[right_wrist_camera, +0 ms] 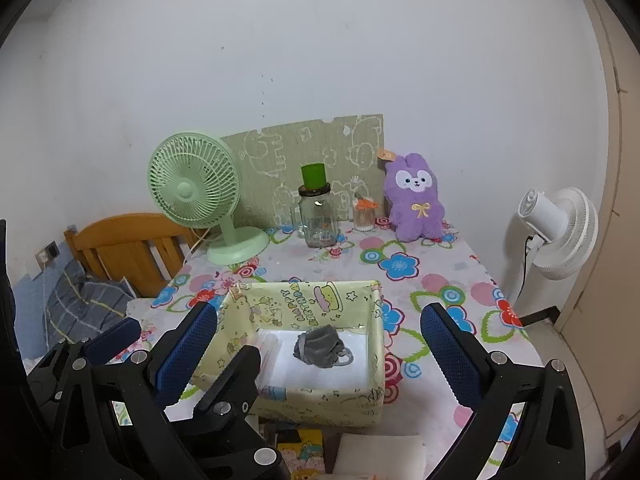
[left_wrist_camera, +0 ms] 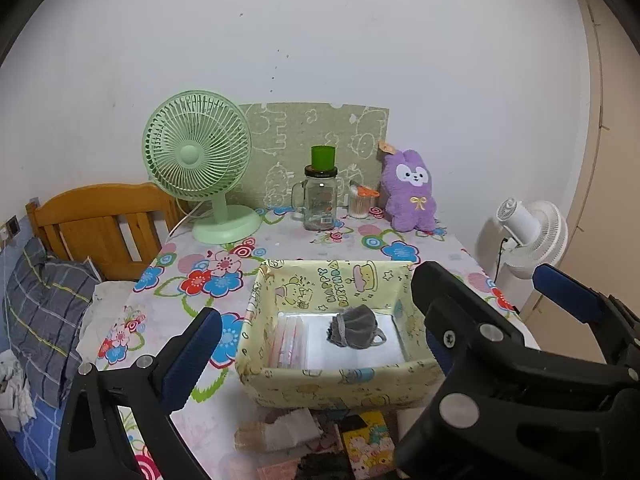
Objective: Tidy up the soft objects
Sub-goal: 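Withdraw both grippers from the box back toward the remaining items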
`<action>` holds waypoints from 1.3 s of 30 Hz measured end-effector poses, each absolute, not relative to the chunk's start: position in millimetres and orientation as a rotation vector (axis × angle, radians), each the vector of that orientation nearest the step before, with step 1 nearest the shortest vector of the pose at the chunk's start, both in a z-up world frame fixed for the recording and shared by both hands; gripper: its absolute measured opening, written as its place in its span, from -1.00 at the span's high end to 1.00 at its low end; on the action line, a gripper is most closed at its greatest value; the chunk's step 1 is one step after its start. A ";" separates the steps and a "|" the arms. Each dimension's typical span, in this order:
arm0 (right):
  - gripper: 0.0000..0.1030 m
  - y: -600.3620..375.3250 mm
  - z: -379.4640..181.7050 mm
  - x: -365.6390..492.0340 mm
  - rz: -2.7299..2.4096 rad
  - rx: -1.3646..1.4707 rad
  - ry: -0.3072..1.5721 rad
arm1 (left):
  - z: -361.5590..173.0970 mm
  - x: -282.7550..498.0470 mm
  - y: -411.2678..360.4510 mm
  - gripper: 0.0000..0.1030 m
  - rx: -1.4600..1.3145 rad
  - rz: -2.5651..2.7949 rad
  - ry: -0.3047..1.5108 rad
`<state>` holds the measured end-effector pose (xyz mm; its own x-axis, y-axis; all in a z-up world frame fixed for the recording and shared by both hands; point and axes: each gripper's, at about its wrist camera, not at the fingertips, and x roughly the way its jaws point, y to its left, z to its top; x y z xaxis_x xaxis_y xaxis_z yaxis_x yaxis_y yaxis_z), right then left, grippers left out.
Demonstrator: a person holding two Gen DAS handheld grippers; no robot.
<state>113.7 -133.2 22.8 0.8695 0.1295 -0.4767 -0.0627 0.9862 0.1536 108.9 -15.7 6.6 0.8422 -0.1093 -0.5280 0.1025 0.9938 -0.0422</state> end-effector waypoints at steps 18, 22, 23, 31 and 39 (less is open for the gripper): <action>-1.00 -133.7 6.8 64.8 0.107 0.123 0.486 | -12.0 59.8 -18.9 -0.99 -0.017 -0.120 0.535; -1.00 -132.3 0.9 51.9 0.118 0.117 0.474 | -17.2 48.1 -18.3 -0.98 -0.015 -0.109 0.517; -1.00 -132.2 -0.8 49.4 0.119 0.117 0.473 | -18.9 46.6 -18.3 -0.97 -0.016 -0.110 0.517; -1.00 -131.9 -17.5 40.6 0.112 0.105 0.496 | -36.1 37.0 -19.3 -0.96 -0.007 -0.119 0.522; -1.00 -131.8 -32.5 33.6 0.094 0.103 0.513 | -54.3 33.2 -20.9 -0.96 -0.029 -0.126 0.553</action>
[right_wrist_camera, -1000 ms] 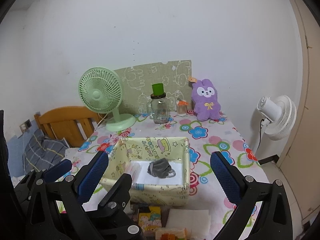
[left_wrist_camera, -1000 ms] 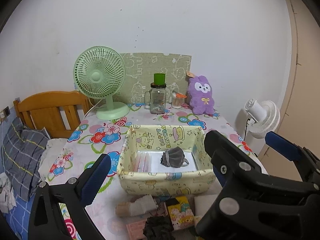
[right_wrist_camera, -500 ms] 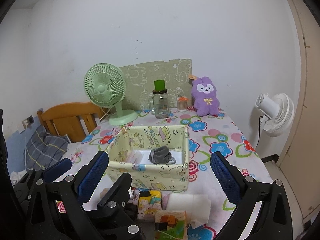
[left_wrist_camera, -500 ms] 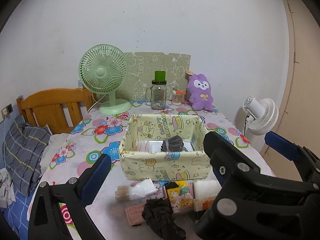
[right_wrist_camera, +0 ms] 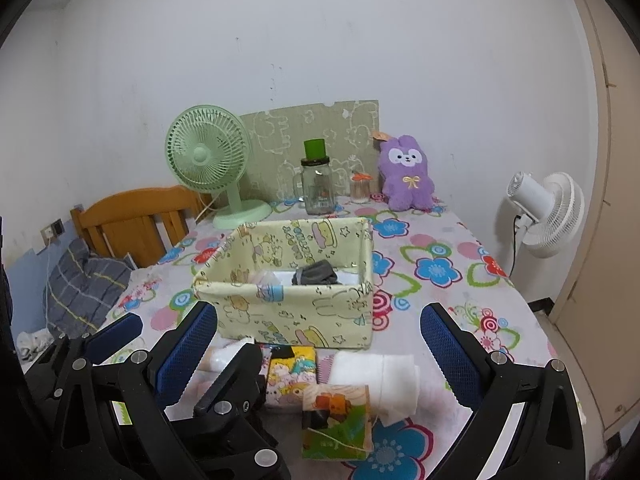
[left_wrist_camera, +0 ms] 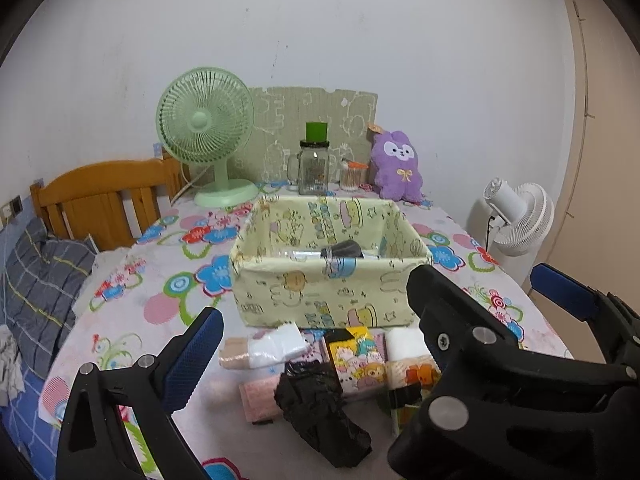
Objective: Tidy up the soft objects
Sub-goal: 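Withdraw both grippers from the box back toward the remaining items, then grasp the black plastic bag with the left gripper while the right gripper grasps the printed tissue pack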
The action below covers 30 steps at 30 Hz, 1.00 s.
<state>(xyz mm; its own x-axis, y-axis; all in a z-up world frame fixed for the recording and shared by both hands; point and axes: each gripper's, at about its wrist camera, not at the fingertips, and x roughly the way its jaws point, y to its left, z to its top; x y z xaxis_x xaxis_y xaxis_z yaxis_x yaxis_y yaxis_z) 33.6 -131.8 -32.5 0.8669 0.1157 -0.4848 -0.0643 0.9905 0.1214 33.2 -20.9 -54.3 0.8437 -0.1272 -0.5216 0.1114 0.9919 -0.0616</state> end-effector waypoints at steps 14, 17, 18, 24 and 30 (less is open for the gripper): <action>-1.00 -134.3 -72.1 28.2 0.087 0.124 0.569 | -90.3 29.5 -19.5 -0.92 -0.026 -0.061 0.606; -1.00 -134.2 -81.7 28.8 0.087 0.131 0.597 | -99.7 30.3 -19.7 -0.80 -0.021 -0.056 0.632; -1.00 -134.3 -85.2 29.6 0.090 0.135 0.609 | -104.1 31.0 -19.7 -0.79 -0.021 -0.051 0.645; -1.00 -134.7 -105.4 34.8 0.083 0.138 0.668 | -123.2 35.4 -20.6 -0.61 -0.023 -0.048 0.696; -1.00 -135.6 -118.3 39.4 0.071 0.138 0.705 | -136.1 40.7 -22.3 -0.21 -0.029 -0.060 0.736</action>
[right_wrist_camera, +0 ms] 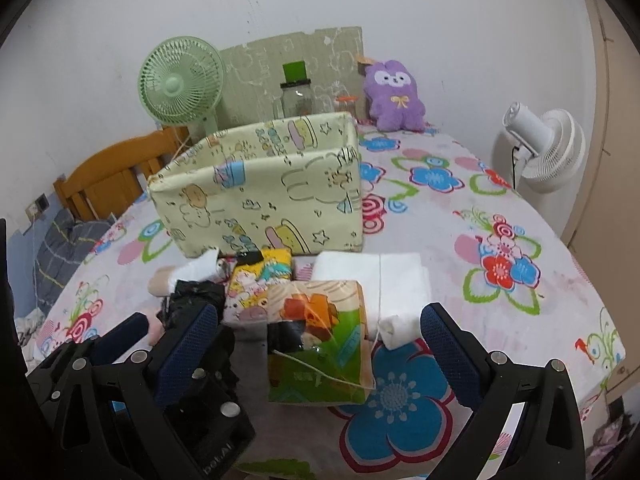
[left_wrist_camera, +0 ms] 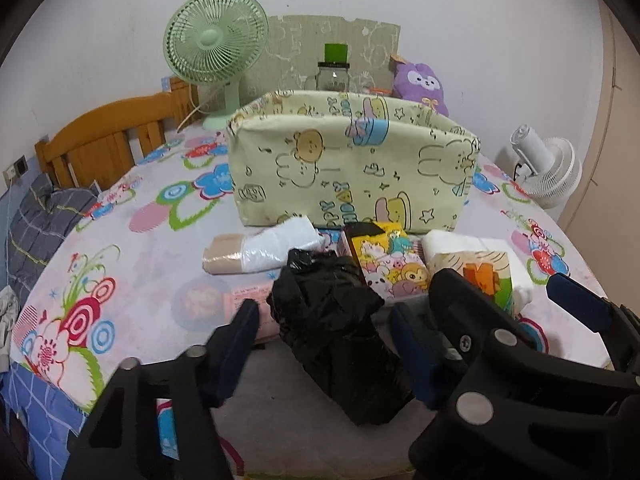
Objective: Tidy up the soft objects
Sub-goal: 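Grasp the black plastic bag with the left gripper while the right gripper grasps the printed tissue pack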
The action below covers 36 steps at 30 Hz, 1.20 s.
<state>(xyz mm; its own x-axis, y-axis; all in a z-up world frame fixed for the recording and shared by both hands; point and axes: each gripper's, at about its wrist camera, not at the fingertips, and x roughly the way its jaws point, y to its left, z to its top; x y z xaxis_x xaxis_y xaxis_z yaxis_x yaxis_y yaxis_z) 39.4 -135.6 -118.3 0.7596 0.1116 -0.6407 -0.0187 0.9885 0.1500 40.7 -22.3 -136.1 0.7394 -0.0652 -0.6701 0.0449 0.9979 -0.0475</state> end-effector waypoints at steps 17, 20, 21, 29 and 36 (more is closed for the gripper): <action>-0.16 -131.1 -131.3 54.0 0.069 0.148 0.774 | -138.9 44.7 -23.5 0.23 0.000 -0.036 0.736; -0.05 -130.9 -129.9 53.5 0.069 0.153 0.770 | -137.3 44.8 -21.8 0.27 -0.012 -0.036 0.739; -0.05 -130.9 -129.3 53.7 0.070 0.155 0.771 | -136.8 44.8 -21.5 0.27 -0.015 -0.037 0.739; -0.02 -129.5 -119.0 53.5 0.076 0.168 0.757 | -126.5 44.0 -18.1 0.30 -0.034 -0.037 0.725; -0.01 -130.0 -102.5 54.8 0.081 0.188 0.730 | -109.9 45.0 -16.6 0.30 -0.052 -0.044 0.705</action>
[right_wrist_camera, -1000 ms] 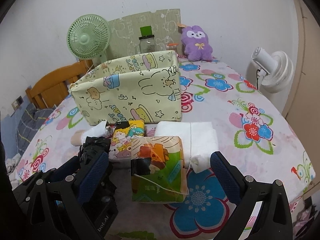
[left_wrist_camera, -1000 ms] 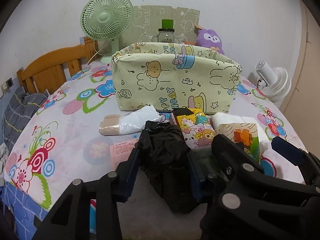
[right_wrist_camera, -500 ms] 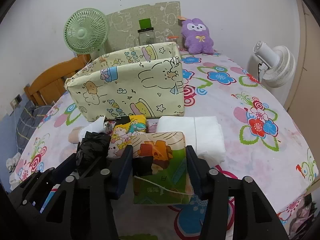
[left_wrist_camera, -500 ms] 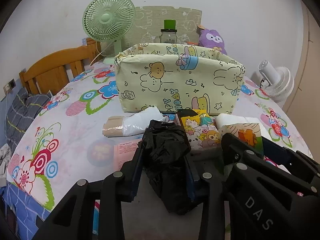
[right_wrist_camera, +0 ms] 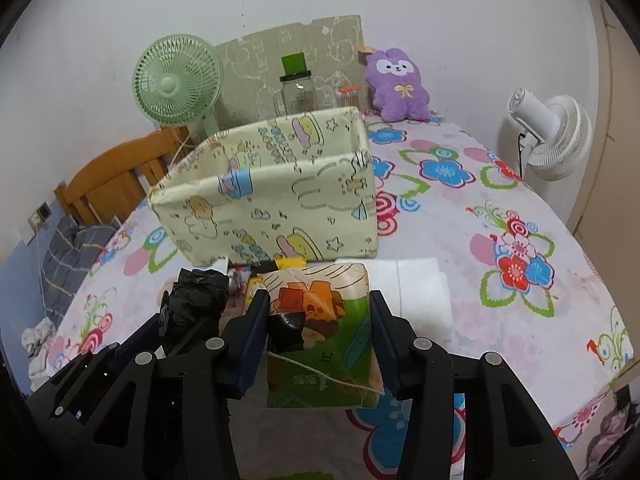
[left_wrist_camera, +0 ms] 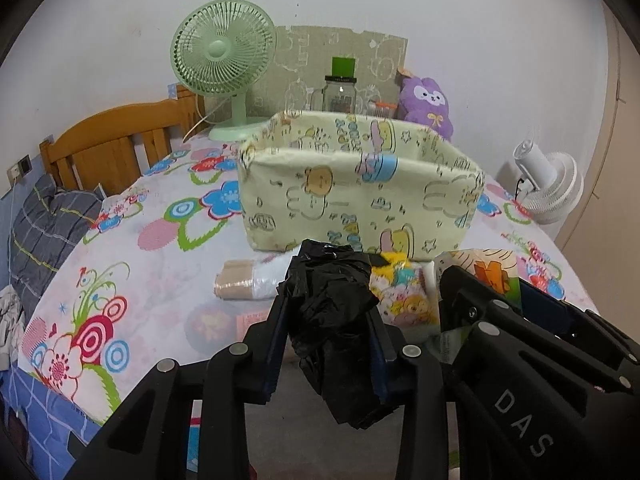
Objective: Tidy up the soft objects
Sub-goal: 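Carry the black bag with the left gripper while the right gripper carries the tissue pack over the box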
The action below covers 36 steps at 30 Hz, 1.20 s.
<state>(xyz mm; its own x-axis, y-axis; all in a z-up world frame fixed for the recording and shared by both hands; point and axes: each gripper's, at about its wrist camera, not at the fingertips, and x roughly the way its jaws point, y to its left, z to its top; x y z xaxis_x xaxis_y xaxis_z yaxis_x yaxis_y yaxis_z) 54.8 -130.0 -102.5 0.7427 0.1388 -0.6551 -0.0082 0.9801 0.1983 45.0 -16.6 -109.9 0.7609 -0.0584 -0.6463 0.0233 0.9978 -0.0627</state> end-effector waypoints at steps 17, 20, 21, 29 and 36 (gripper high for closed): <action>-0.01 -131.0 -51.8 50.8 0.075 0.179 0.654 | -62.1 44.4 -14.1 0.30 -0.069 -0.067 0.638; -0.01 -131.5 -41.7 49.1 0.075 0.177 0.635 | -52.2 43.6 -14.5 0.30 -0.066 -0.071 0.621; -0.01 -131.4 -39.3 49.1 0.075 0.176 0.630 | -48.8 43.1 -14.9 0.30 -0.066 -0.073 0.616; -0.01 -134.8 -17.1 47.2 0.073 0.175 0.590 | -28.4 43.0 -19.2 0.30 -0.055 -0.084 0.587; -0.01 -137.7 -3.7 47.1 0.087 0.171 0.567 | -15.9 43.7 -22.6 0.30 -0.044 -0.085 0.570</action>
<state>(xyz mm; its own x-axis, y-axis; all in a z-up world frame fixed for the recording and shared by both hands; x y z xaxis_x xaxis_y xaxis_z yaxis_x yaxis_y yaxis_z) 47.1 -137.7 -3.7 0.8402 0.1288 -0.5267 -0.0349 0.9822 0.1845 43.7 -22.6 -15.9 0.8385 -0.0924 -0.5370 0.0683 0.9956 -0.0647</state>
